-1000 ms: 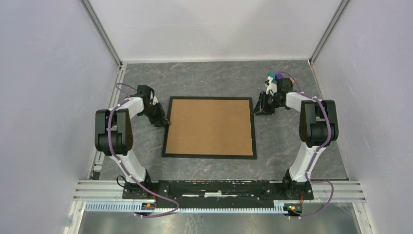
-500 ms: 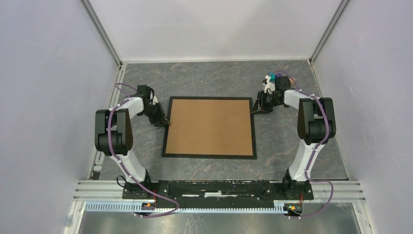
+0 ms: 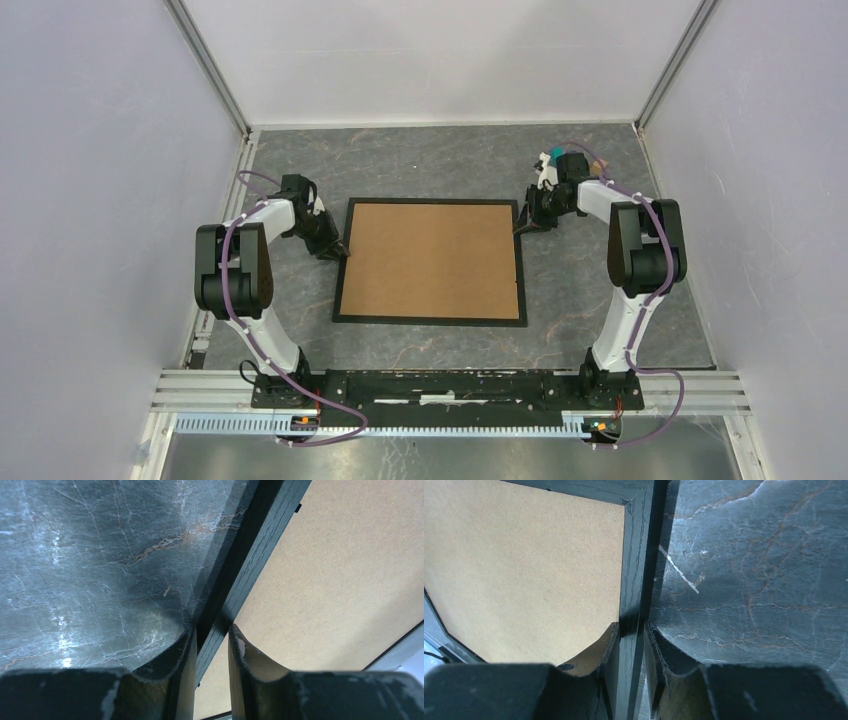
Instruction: Put the photo into the frame
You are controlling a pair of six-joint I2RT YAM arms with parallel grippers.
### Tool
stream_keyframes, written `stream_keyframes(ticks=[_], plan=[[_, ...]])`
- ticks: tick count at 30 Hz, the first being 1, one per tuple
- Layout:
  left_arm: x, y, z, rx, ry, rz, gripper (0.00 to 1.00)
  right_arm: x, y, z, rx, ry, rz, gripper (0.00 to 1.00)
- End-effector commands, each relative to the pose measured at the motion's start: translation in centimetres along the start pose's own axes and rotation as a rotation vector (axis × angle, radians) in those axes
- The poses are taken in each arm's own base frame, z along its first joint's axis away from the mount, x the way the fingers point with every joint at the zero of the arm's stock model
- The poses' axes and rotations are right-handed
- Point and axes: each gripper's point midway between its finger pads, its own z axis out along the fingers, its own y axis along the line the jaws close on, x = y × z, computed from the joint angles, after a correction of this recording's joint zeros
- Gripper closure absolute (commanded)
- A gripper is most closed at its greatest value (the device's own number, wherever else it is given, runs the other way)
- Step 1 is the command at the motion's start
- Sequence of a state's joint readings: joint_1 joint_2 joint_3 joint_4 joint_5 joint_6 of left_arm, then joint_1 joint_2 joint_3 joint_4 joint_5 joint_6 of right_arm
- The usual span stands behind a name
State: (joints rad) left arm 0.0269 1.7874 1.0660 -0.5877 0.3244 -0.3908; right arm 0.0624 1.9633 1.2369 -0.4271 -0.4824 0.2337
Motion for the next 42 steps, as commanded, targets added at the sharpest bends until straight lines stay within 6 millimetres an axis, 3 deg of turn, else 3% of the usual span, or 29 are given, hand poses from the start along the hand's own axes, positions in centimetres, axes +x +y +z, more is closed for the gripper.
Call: stream_keyframes(ticks=[1,9,15,17,21,24,27,34,42], plan=[[0.5,0.9,1.3,-0.02,0.017,0.002,0.7,5.2,-5.9,2.7,0.286,0.169,-0.015,0.73],[0.7,0.7,1.4,-0.018,0.024,0.01,0.71,6.7,-3.8,4.6,0.347,0.188,-0.091,0.73],[0.8,0.4,1.4,-0.01,0.026,0.013,0.71,9.4,-1.7,5.4,0.29,0.215,-0.099,0.72],[0.9,0.4,1.3,-0.012,0.025,0.015,0.71,7.7,-0.1,4.8,0.226,0.193,-0.122,0.65],[1.0,0.5,1.1,-0.015,0.018,0.019,0.71,0.9,4.5,0.4,0.0,0.019,-0.117,0.47],[0.9,0.4,1.1,-0.011,0.017,0.017,0.71,-2.0,4.3,-3.1,-0.034,-0.086,-0.105,0.44],[0.9,0.4,1.1,-0.013,0.015,0.018,0.71,-2.4,3.0,-4.3,-0.014,-0.113,-0.09,0.45],[0.9,0.5,1.0,-0.016,0.012,0.02,0.71,-1.6,1.2,-2.1,-0.004,-0.042,-0.066,0.64],[0.8,0.4,1.3,-0.01,0.02,0.017,0.71,-0.2,0.7,-0.4,0.018,0.035,-0.063,0.65]])
